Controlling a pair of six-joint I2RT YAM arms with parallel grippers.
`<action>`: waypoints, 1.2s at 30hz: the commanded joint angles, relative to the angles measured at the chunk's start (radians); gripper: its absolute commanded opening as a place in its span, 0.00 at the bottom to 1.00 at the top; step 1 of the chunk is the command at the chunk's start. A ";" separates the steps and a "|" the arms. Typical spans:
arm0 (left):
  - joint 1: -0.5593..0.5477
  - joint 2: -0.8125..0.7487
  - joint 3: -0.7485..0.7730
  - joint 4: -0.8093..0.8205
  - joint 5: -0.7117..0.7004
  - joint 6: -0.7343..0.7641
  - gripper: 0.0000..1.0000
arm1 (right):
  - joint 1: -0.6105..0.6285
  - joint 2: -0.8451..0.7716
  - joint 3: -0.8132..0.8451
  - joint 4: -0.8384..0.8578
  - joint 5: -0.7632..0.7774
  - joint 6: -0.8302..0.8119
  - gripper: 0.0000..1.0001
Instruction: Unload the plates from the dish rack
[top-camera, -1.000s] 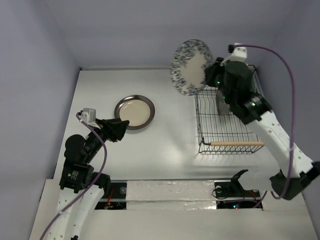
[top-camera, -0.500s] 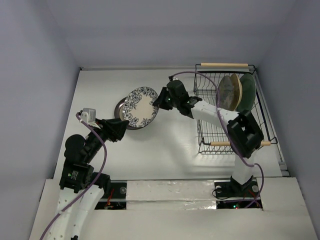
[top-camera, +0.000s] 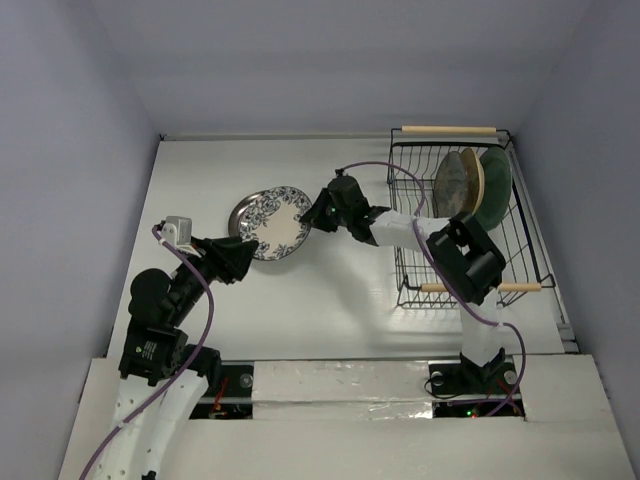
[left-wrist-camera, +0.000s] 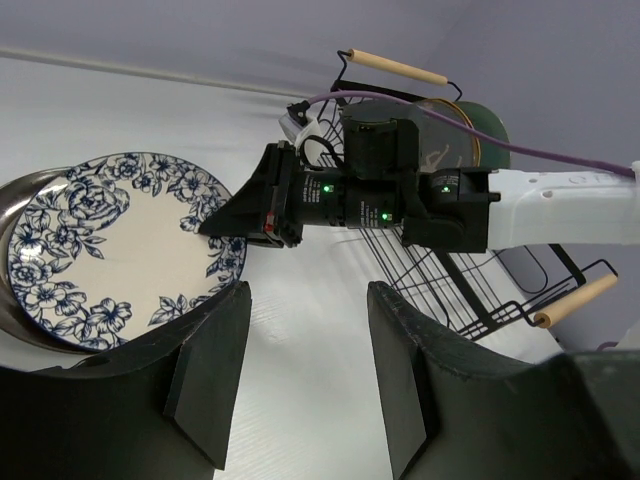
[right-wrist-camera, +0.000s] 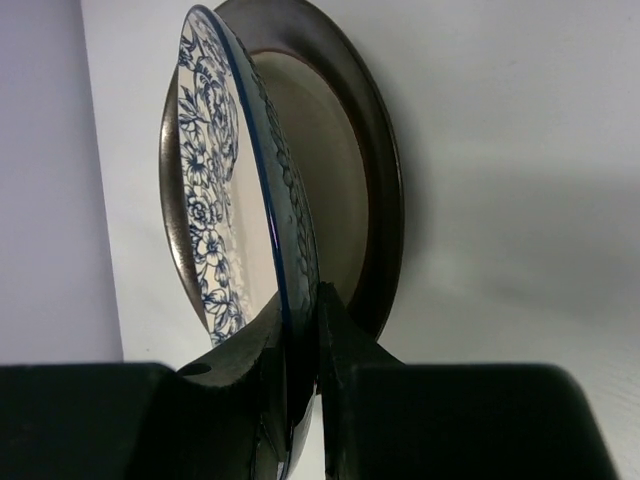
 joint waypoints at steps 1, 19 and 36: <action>0.007 0.012 -0.006 0.036 0.006 -0.001 0.47 | 0.021 -0.032 0.019 0.194 -0.029 0.034 0.08; 0.007 0.004 -0.007 0.039 0.008 -0.004 0.47 | 0.048 -0.150 -0.027 -0.102 0.189 -0.222 1.00; 0.007 -0.008 -0.009 0.037 0.008 -0.004 0.47 | -0.086 -0.690 -0.079 -0.584 0.867 -0.513 0.00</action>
